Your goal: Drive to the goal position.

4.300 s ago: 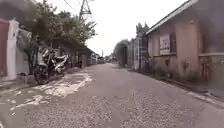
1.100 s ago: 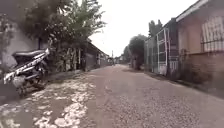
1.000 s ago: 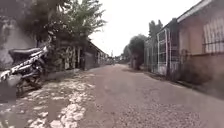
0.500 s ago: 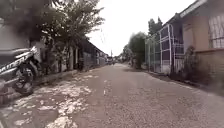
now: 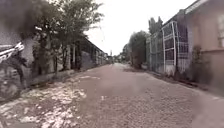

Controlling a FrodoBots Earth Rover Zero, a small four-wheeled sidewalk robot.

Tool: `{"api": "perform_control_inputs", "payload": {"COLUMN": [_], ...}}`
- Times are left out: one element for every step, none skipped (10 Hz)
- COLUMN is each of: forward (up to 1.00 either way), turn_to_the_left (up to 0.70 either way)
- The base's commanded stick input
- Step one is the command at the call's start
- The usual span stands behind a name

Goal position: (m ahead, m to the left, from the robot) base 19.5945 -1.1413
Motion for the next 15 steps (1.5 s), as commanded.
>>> {"api": "perform_control_inputs", "payload": {"forward": [0.70, 0.70, 0.70, 0.70, 0.70, 0.70, 0.70, 0.70, 0.70, 0.70, 0.70, 0.70, 0.70, 0.70, 0.70], "turn_to_the_left": [0.00, 0.00, 0.00, 0.00, 0.00, 0.00, 0.00, 0.00, 0.00, 0.00, 0.00, 0.00, 0.00, 0.00, 0.00]}}
